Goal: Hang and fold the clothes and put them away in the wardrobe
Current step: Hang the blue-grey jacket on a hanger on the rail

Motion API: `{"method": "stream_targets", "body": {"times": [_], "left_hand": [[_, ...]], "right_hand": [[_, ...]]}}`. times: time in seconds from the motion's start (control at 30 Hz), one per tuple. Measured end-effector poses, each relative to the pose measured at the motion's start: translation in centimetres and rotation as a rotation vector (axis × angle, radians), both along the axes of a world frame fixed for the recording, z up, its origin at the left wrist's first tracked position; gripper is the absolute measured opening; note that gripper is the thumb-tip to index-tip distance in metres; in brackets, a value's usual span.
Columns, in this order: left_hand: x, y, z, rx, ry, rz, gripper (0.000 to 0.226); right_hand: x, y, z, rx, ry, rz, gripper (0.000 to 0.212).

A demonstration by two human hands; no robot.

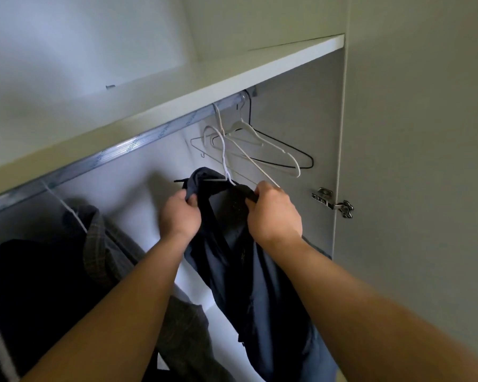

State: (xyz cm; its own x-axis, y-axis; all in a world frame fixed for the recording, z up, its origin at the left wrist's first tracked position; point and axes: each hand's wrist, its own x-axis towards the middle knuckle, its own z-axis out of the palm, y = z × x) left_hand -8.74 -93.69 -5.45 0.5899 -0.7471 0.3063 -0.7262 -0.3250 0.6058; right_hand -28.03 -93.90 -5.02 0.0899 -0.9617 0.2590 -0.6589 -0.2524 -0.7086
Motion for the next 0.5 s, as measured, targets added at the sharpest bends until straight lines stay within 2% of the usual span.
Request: {"method": "stream_targets", "body": {"times": [0.07, 0.23, 0.33, 0.43, 0.5], "left_hand": [[0.4, -0.8, 0.9, -0.064, 0.006, 0.008, 0.020], [1.7, -3.0, 2.8, -0.146, 0.029, -0.004, 0.017], [2.8, -4.1, 3.6, -0.197, 0.072, -0.023, 0.017], [3.4, -4.8, 4.1, -0.220, 0.146, -0.074, 0.007], [3.2, -5.2, 4.2, -0.250, 0.234, -0.146, 0.025]], "right_hand": [[0.8, -0.6, 0.5, 0.000, 0.002, 0.010, 0.016], [2.9, -2.7, 1.8, -0.005, -0.004, 0.013, 0.015], [4.0, -3.9, 2.4, -0.008, 0.008, 0.011, 0.014], [5.1, -5.0, 2.8, -0.003, -0.002, 0.012, 0.012], [5.7, -5.7, 3.2, 0.011, -0.010, 0.022, 0.011]]}}
